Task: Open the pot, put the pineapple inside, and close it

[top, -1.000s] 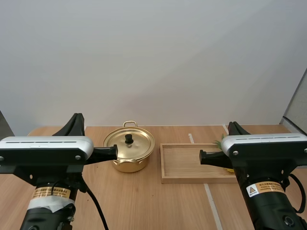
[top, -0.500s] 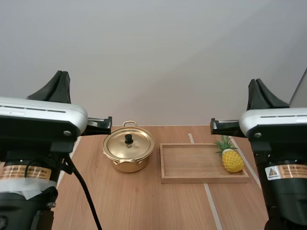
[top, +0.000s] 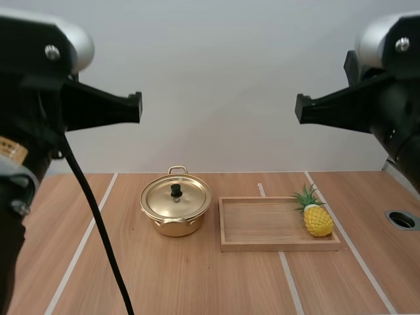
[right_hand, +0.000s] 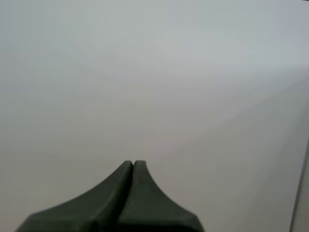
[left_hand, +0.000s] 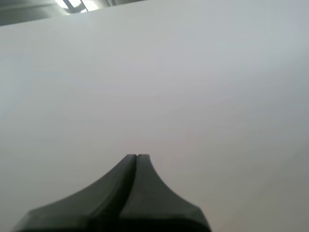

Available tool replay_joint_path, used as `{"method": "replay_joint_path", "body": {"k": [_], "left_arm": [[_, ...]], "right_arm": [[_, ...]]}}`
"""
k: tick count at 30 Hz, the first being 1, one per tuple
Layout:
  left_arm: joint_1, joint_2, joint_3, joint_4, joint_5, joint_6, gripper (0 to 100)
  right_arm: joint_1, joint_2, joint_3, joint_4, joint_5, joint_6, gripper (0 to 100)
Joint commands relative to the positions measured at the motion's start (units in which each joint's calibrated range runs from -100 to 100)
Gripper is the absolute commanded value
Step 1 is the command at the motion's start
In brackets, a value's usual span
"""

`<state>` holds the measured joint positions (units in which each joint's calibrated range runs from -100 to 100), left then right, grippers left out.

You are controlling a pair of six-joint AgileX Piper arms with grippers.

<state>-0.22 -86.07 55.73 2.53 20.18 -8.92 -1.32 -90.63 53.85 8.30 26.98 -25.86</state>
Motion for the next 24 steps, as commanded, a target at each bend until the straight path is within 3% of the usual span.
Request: {"method": "replay_joint_path", "body": {"k": [1,7,24], "left_arm": [[-0.18,4.7,-5.6,-2.5,8.3,-0.6,0],[-0.18,12.9,-14.9,-2.8,13.8,1.9,0],[-0.18,31.9,-25.0,-17.1,42.9,17.0,0]], "right_arm": [[-1.1,3.1,-4.4,-1.7,3.8,1.3,0],[-2.8,11.4,-9.9,-7.8,9.6,8.4,0],[-7.0,24.5,-11.4,-9.6,17.8,10.0,0]]}}
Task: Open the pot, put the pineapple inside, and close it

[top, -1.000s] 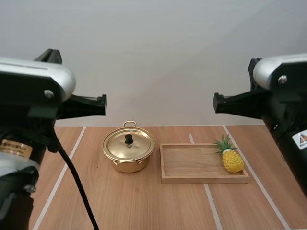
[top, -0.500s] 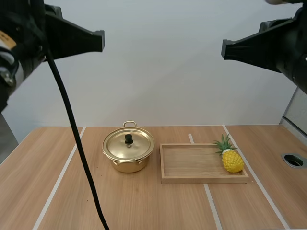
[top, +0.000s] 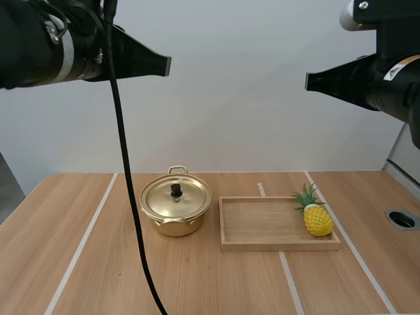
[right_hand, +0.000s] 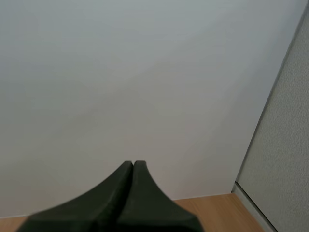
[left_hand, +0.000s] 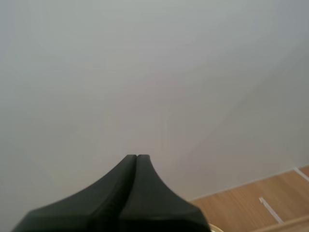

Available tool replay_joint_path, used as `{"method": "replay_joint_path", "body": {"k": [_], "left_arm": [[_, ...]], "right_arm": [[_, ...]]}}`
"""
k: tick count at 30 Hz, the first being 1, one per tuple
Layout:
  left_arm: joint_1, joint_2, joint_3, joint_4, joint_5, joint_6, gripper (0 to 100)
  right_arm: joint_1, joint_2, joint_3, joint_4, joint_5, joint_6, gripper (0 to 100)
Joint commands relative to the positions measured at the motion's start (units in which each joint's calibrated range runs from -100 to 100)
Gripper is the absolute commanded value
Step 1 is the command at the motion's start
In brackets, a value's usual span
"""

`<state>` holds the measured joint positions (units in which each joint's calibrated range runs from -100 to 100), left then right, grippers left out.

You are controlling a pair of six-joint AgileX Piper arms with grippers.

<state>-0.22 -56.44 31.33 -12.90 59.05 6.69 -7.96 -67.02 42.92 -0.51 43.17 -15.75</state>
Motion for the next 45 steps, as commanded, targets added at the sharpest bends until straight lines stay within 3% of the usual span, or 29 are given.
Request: {"method": "replay_joint_path", "body": {"k": [1,13,15,17,21,26,29,34,38,45], "left_arm": [[-0.18,3.3,-0.6,-1.6,5.0,1.4,0],[-0.18,10.6,-0.6,-3.1,7.6,2.5,0],[-0.18,10.6,-0.6,-3.2,7.6,2.5,6],[-0.18,10.6,-0.6,-4.0,7.9,3.2,24],[-0.18,10.6,-0.6,-6.6,8.1,5.4,100],[-0.18,10.7,-0.6,-6.3,8.4,5.6,100],[-0.18,10.7,-0.6,-6.3,8.6,5.8,100],[-0.18,11.0,-0.6,-7.8,8.6,7.3,100],[-0.18,12.5,-0.3,-9.3,8.8,8.5,100],[-0.18,16.4,2.9,-9.5,8.3,9.8,100]], "right_arm": [[-0.6,1.3,-0.5,-0.9,2.0,-0.1,0],[-0.7,3.0,-0.5,-3.6,5.4,-0.2,0],[-0.7,3.0,-0.5,-4.1,5.4,-0.2,0],[-0.7,3.0,-0.5,-4.8,5.5,-0.2,0],[-0.7,3.0,-0.5,-6.6,7.0,-0.2,0],[-0.7,3.0,-0.5,-6.6,9.5,-0.2,33],[-0.7,3.0,-0.5,-6.6,9.5,-0.2,40],[-0.7,3.0,-0.5,-6.5,9.7,-0.2,32],[-0.7,3.0,-0.5,-5.7,9.7,-0.2,0],[-0.7,3.0,-0.5,-5.4,10.4,-0.1,0]]}}
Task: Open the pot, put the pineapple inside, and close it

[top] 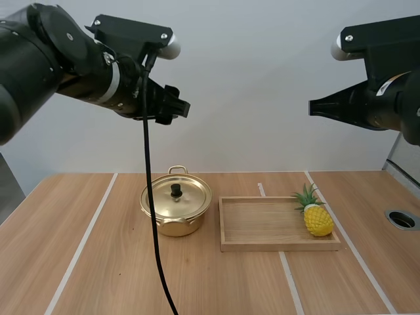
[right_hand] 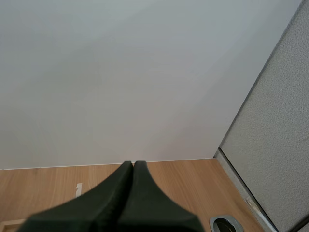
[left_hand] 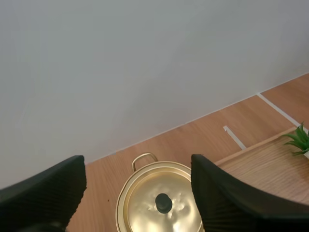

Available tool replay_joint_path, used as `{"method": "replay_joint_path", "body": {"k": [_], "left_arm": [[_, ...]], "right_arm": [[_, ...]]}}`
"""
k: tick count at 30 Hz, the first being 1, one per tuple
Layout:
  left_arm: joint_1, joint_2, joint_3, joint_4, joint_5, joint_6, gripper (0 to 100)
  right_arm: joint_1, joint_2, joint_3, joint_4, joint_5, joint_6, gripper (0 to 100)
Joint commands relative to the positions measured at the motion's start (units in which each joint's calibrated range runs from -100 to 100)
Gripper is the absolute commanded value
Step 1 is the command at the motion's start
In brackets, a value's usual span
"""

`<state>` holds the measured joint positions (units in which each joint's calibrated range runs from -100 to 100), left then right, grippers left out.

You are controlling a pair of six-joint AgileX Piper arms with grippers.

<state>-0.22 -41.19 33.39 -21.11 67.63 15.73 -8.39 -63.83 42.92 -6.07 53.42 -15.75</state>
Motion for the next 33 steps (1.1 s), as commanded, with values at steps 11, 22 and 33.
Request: {"method": "replay_joint_path", "body": {"k": [11,22,33], "left_arm": [[-0.18,8.8,3.1,-3.0,0.0,3.3,100],[-0.18,16.3,3.1,-5.2,-0.6,5.6,100],[-0.18,23.3,3.1,-6.1,-3.2,7.5,100]], "right_arm": [[-0.2,-0.2,-0.5,2.5,1.5,-0.1,0],[-0.2,-0.2,-0.5,2.4,1.9,-0.1,0],[-0.2,-0.2,-0.5,2.4,3.4,-0.1,0]]}}
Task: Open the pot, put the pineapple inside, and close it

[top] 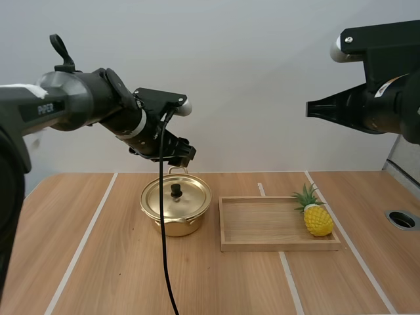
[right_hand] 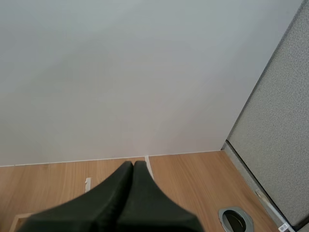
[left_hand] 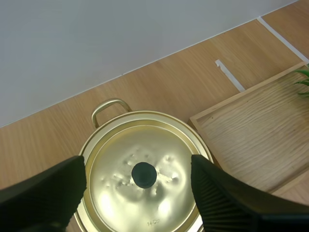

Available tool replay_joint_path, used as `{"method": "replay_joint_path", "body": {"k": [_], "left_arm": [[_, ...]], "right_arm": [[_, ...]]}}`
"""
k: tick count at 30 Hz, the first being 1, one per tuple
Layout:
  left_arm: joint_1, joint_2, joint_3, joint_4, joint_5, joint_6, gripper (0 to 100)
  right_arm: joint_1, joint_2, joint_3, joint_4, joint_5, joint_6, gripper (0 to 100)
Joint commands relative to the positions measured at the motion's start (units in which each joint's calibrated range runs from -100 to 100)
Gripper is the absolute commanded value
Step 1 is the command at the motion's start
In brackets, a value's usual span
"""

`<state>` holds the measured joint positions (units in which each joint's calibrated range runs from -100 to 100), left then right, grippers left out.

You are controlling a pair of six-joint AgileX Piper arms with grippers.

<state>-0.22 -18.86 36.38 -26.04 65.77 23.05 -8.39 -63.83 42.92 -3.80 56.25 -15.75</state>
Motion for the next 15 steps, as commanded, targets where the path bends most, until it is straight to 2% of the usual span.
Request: {"method": "replay_joint_path", "body": {"k": [1,15], "left_arm": [[-0.18,1.5,0.1,-1.0,-1.2,0.2,100],[-0.18,9.2,0.7,-1.3,-1.4,1.3,100]], "right_arm": [[-0.2,-0.2,-0.5,0.1,1.3,-0.1,0],[-0.2,-0.2,-0.5,0.5,2.6,-0.1,0]]}}
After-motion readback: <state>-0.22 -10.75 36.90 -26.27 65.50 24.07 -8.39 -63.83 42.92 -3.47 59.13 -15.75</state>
